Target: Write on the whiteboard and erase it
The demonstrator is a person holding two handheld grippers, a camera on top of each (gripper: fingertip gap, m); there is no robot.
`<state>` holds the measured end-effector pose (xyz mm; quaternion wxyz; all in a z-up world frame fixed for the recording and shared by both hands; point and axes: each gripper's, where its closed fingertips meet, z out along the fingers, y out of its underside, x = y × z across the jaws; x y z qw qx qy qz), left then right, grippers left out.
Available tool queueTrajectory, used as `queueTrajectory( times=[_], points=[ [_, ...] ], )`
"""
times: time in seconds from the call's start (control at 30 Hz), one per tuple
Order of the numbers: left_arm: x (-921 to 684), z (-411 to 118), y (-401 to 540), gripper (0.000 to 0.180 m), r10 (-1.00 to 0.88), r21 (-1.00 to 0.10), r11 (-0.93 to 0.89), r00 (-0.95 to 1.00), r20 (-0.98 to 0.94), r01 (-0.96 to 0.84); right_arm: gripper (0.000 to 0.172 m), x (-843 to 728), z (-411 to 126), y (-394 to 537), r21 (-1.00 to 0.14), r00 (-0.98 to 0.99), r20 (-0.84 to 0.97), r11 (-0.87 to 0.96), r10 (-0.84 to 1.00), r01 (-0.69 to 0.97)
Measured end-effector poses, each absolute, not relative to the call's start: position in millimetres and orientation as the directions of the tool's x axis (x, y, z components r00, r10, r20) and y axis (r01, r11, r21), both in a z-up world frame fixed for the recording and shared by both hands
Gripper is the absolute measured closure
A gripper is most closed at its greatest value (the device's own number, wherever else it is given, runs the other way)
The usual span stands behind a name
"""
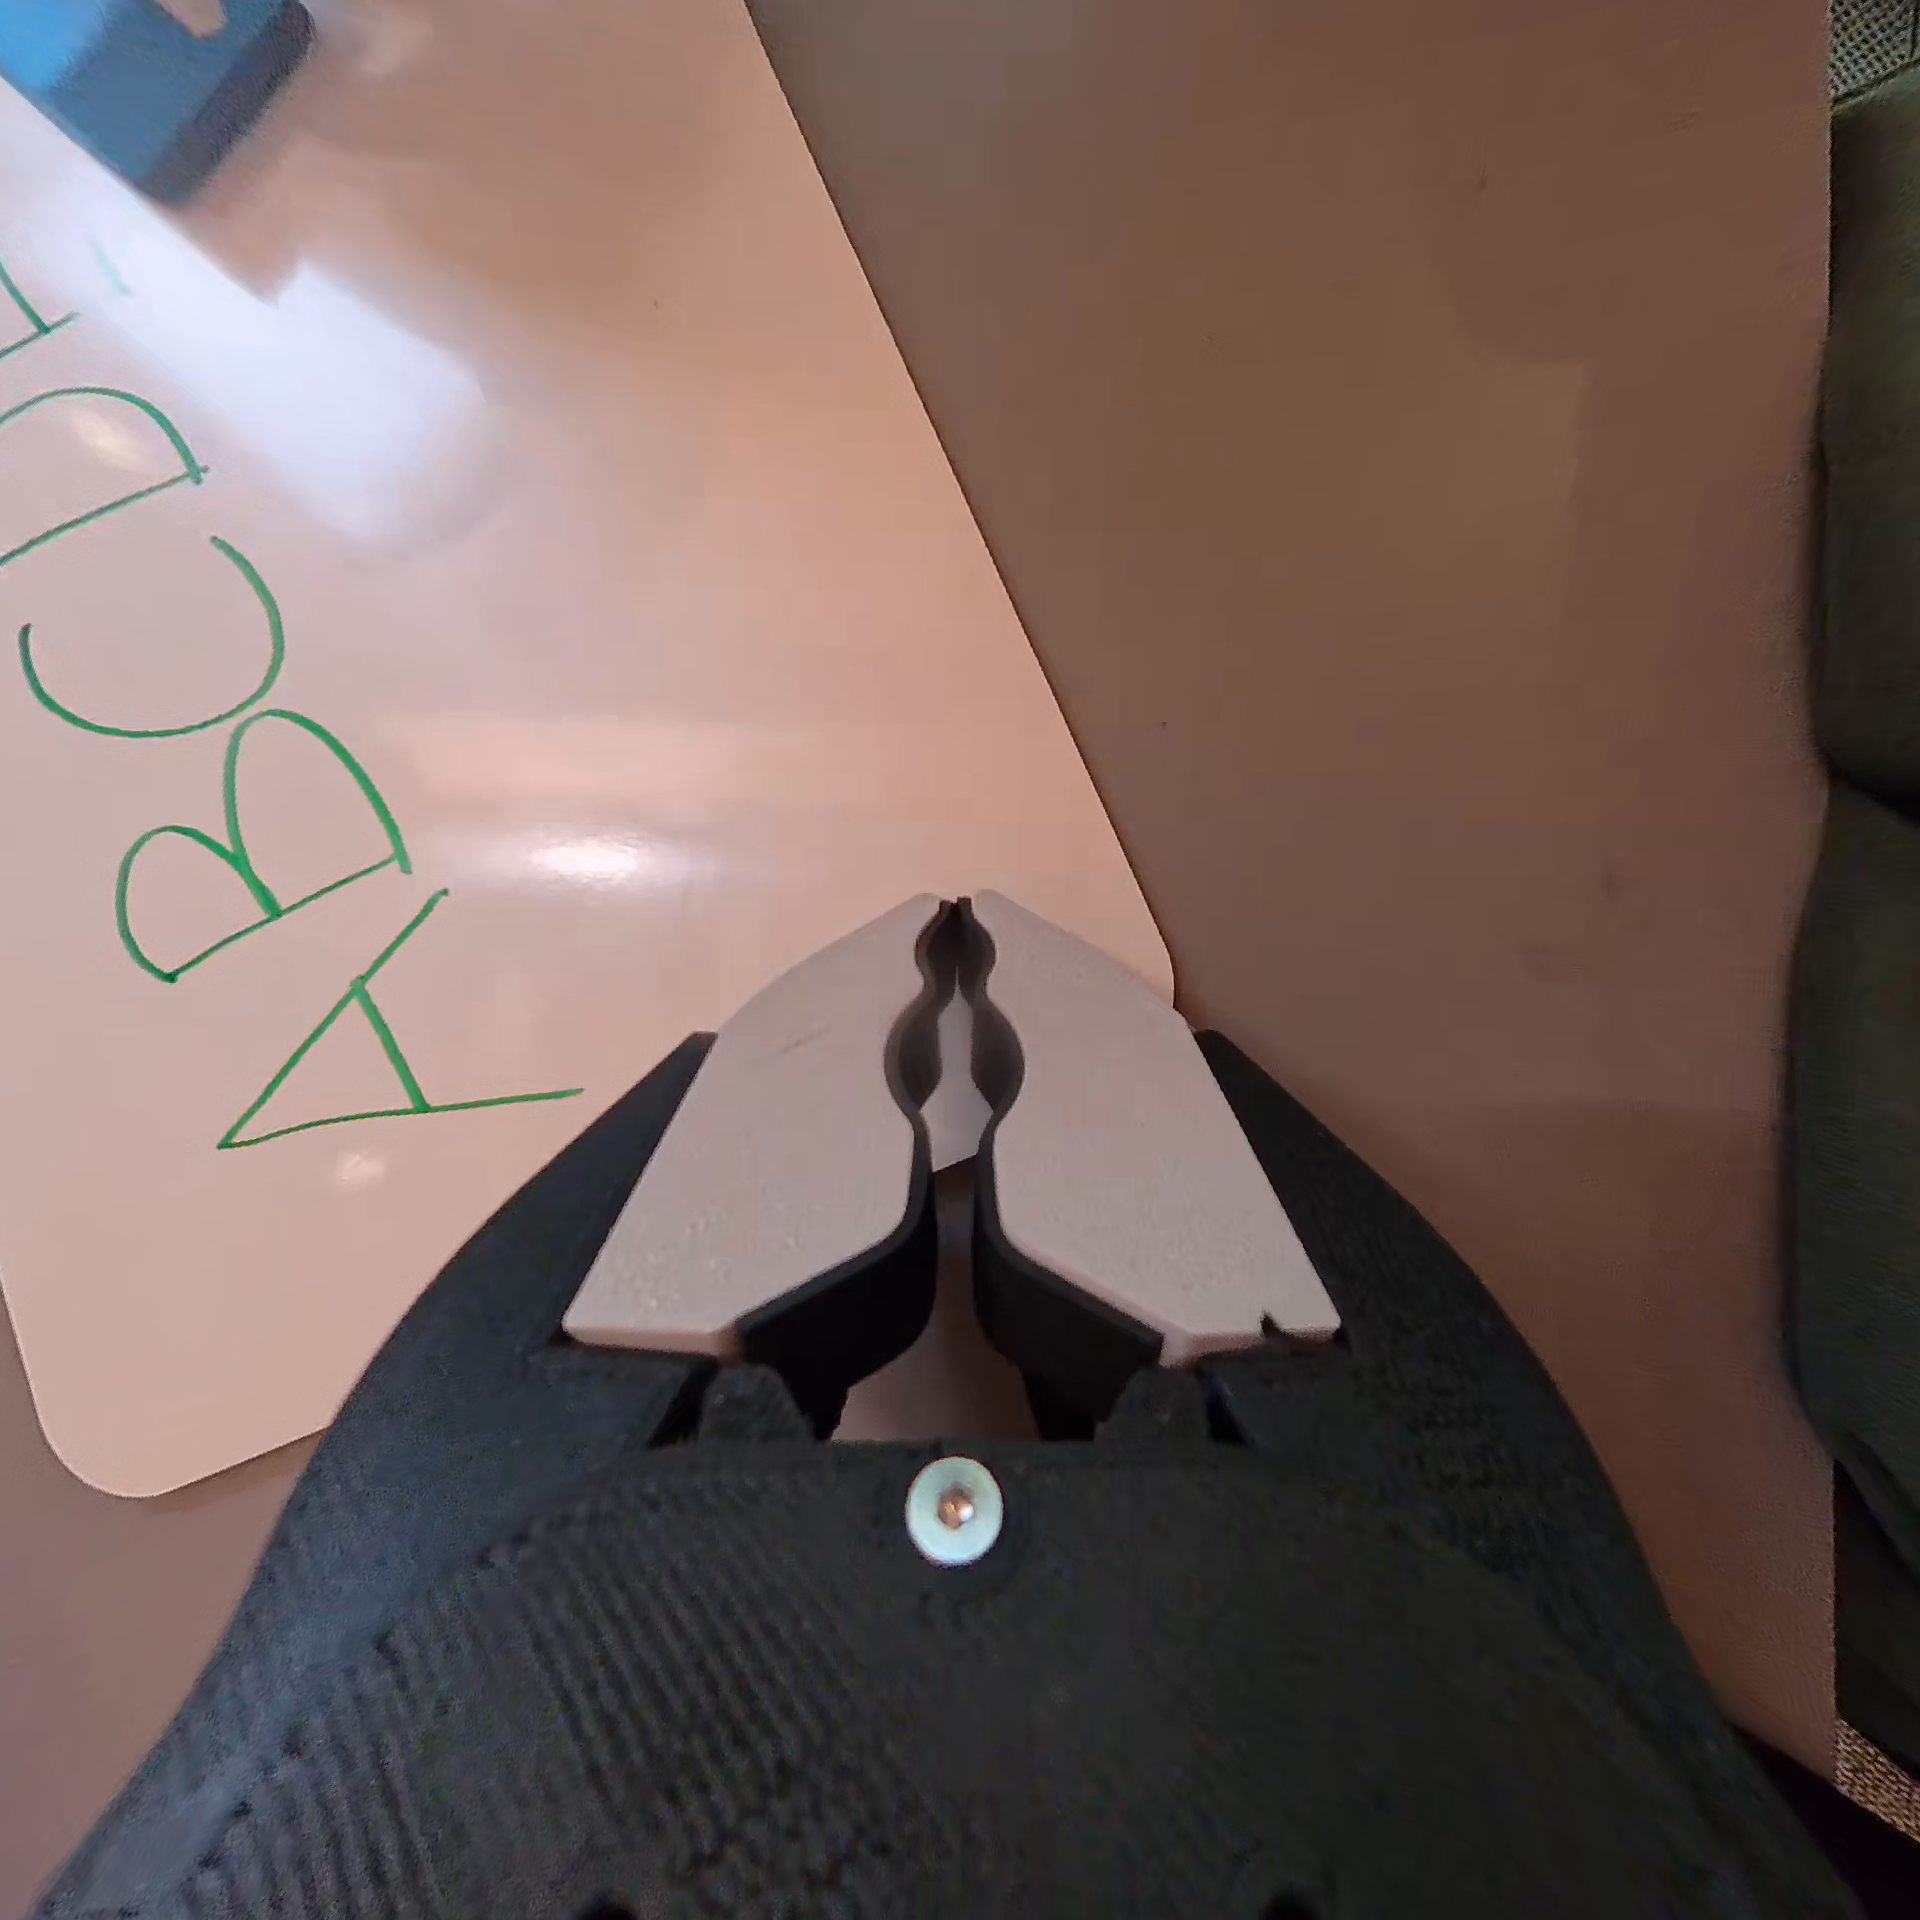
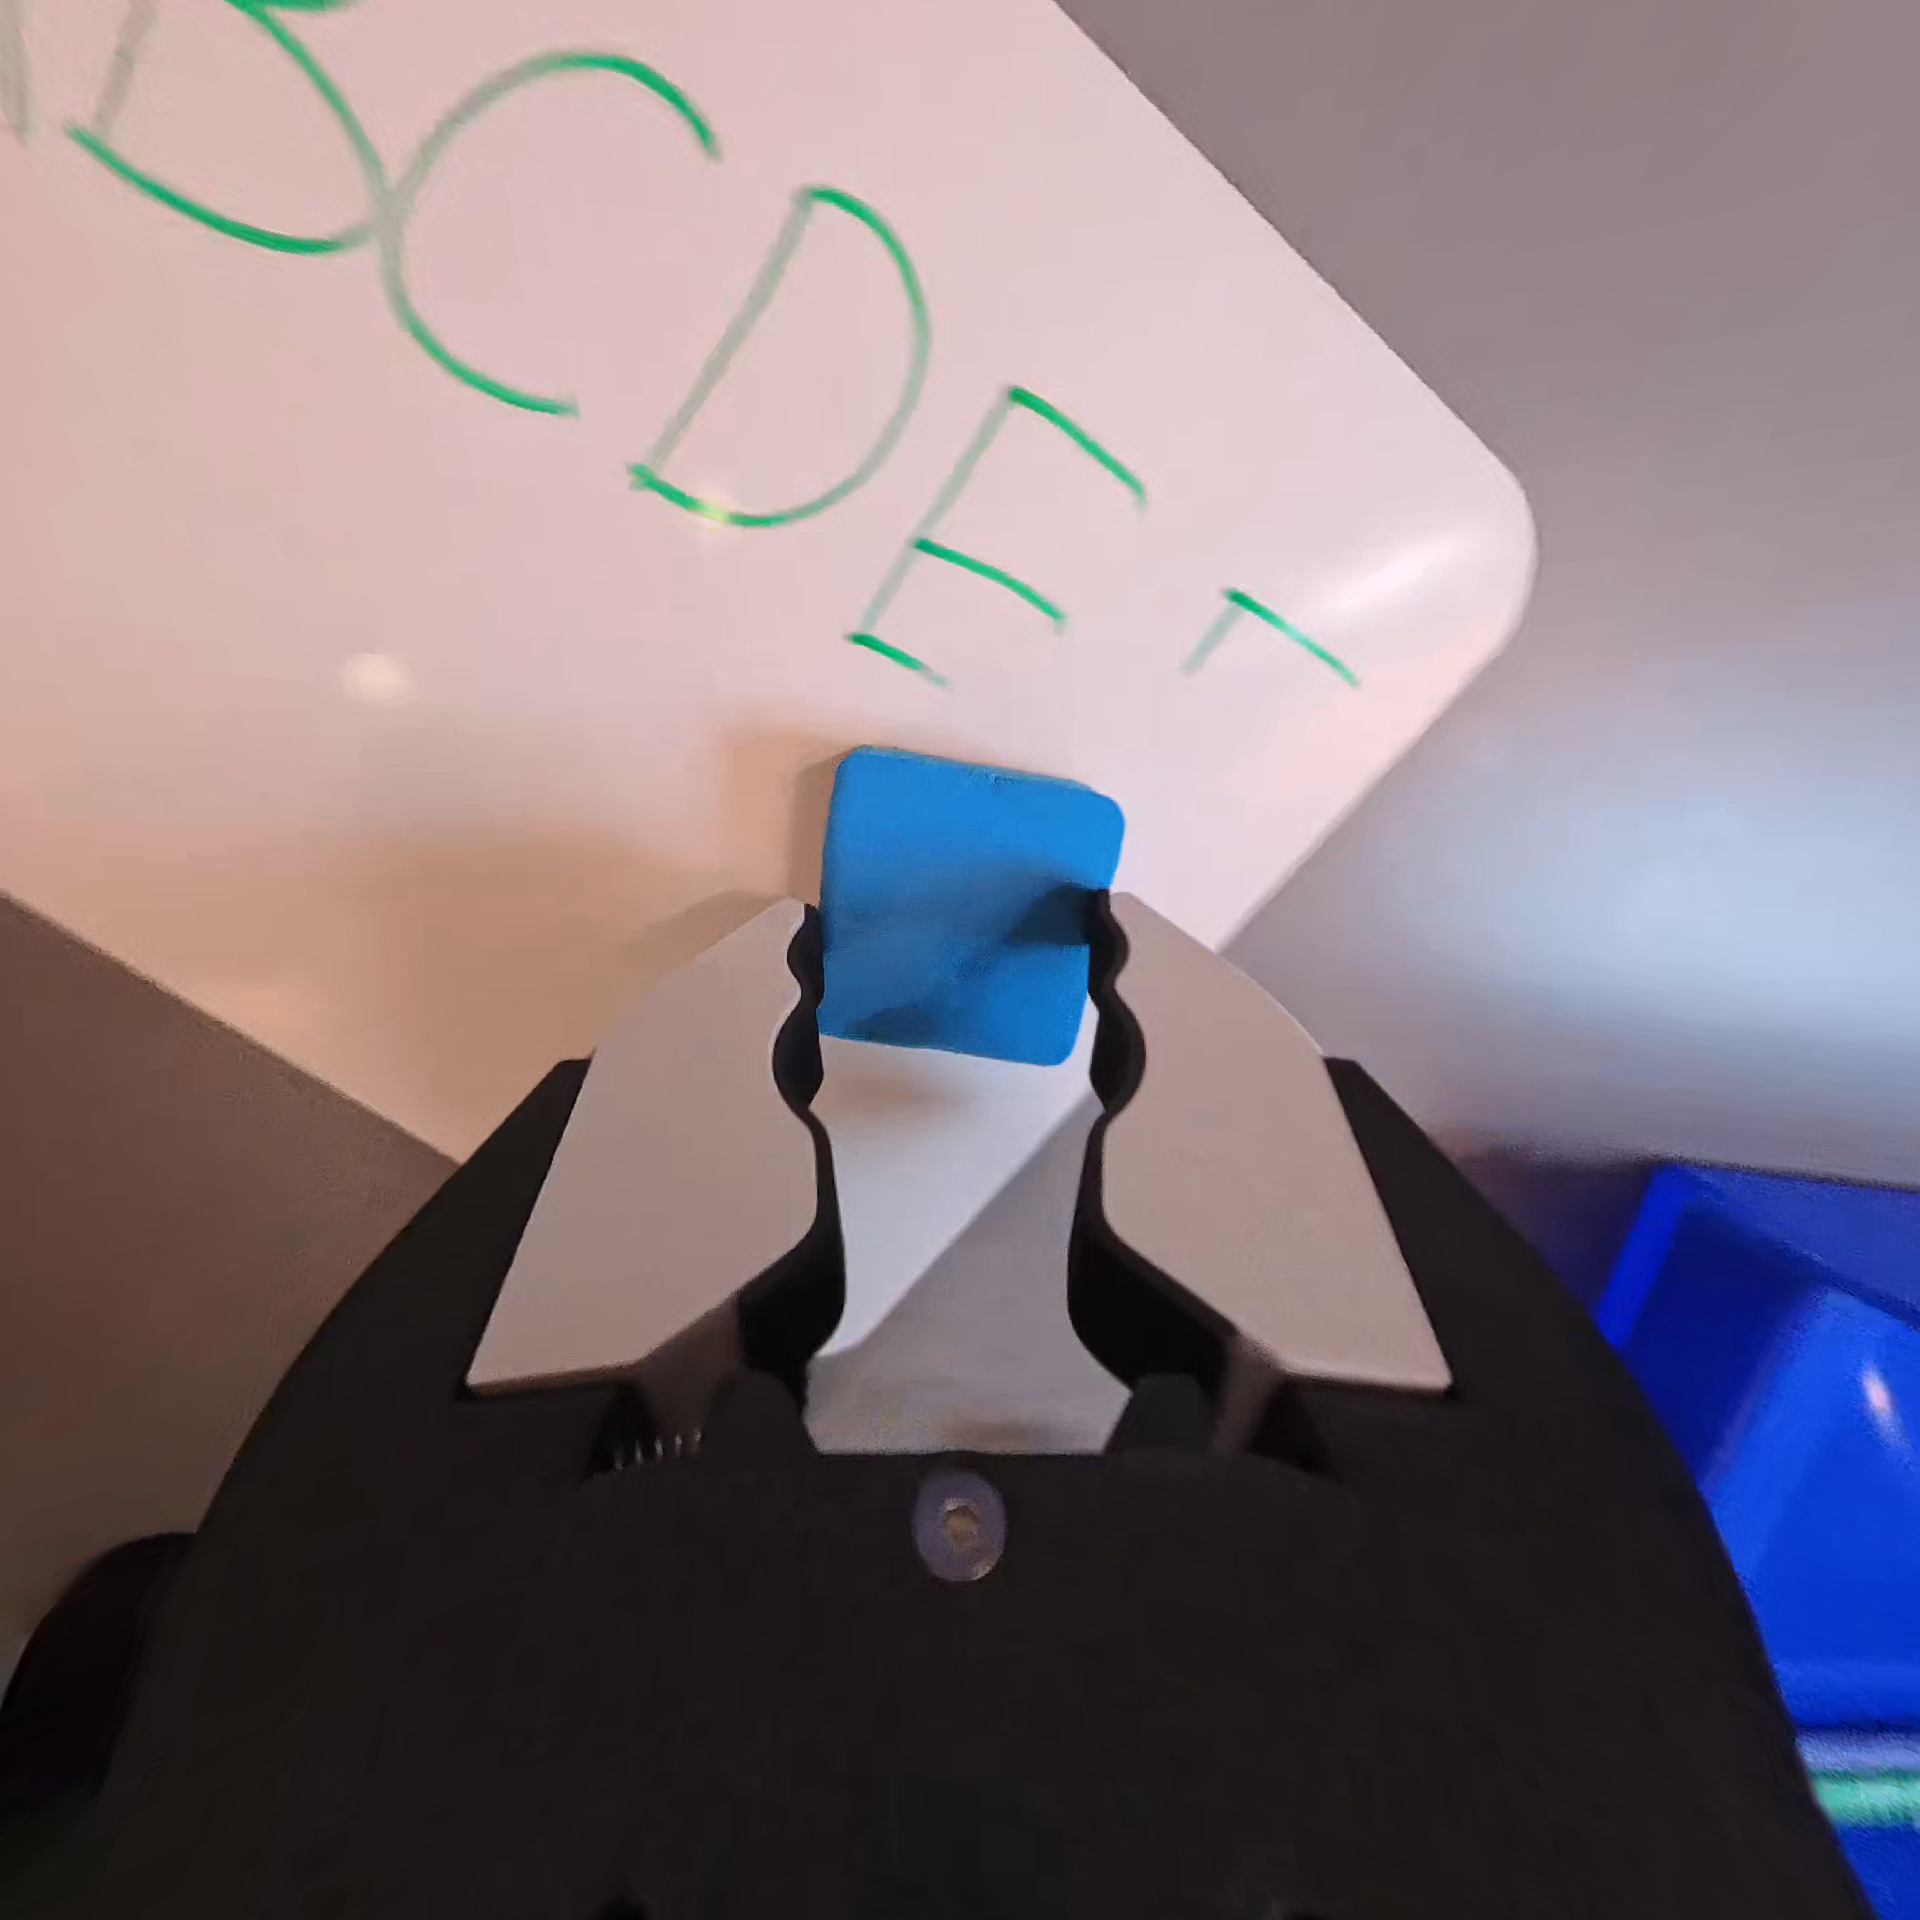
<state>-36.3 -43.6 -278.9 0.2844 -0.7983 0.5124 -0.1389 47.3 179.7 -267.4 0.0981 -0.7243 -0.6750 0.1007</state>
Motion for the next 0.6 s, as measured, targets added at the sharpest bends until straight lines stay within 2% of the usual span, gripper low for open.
queueTrajectory(
  times=[0.07,0.1,0.13,0.2,0.23,0.33,0.4,0.43,0.5,0.53,0.6],
  points=[
    [-34.8,-278.9,-44.9,0.180,-0.901,-0.597,-0.312,0.429,-0.060,-0.739,0.122,50.6,-267.8,215.4,-0.277,0.202,0.079,-0.173,0.976,0.945],
    [-33.6,-278.9,-45.9,0.180,-0.904,-0.597,-0.310,0.424,-0.056,-0.740,0.122,43.8,-267.0,233.0,-0.321,0.272,0.102,-0.227,0.957,0.920],
    [-32.6,-278.9,-46.4,0.180,-0.906,-0.597,-0.305,0.420,-0.059,-0.742,0.122,31.6,-267.2,241.3,-0.372,0.293,0.095,-0.239,0.951,0.897],
    [-32.0,-279.0,-46.6,0.180,-0.906,-0.594,-0.301,0.417,-0.066,-0.746,0.122,5.5,-267.8,229.1,-0.441,0.208,0.050,-0.165,0.977,0.882],
    [-32.1,-279.0,-46.7,0.180,-0.905,-0.594,-0.304,0.420,-0.063,-0.745,0.122,2.4,-268.1,218.4,-0.425,0.153,0.042,-0.121,0.987,0.897],
    [-33.2,-279.0,-47.6,0.180,-0.905,-0.597,-0.313,0.423,-0.049,-0.739,0.122,30.3,-266.3,178.5,-0.254,-0.026,-0.083,0.004,0.996,0.967],
    [-33.2,-279.0,-47.7,0.180,-0.906,-0.598,-0.312,0.421,-0.046,-0.738,0.122,35.9,-268.1,202.6,-0.224,0.014,0.019,-0.009,1.000,0.974],
    [-33.2,-279.0,-47.7,0.180,-0.907,-0.596,-0.311,0.419,-0.047,-0.740,0.122,28.3,-268.5,224.8,-0.265,0.098,0.084,-0.072,0.992,0.962],
    [-33.1,-279.1,-47.8,0.180,-0.908,-0.595,-0.307,0.417,-0.051,-0.743,0.122,4.6,-268.8,246.8,-0.406,0.258,0.037,-0.222,0.965,0.887],
    [-33.2,-279.2,-48.3,0.180,-0.908,-0.595,-0.308,0.416,-0.049,-0.742,0.122,-3.6,-268.8,244.4,-0.446,0.247,0.021,-0.212,0.969,0.870],
    [-33.7,-279.2,-49.0,0.180,-0.908,-0.597,-0.307,0.417,-0.051,-0.741,0.122,-3.4,-268.1,204.9,-0.410,0.037,-0.023,-0.043,0.999,0.911]
  ],
)
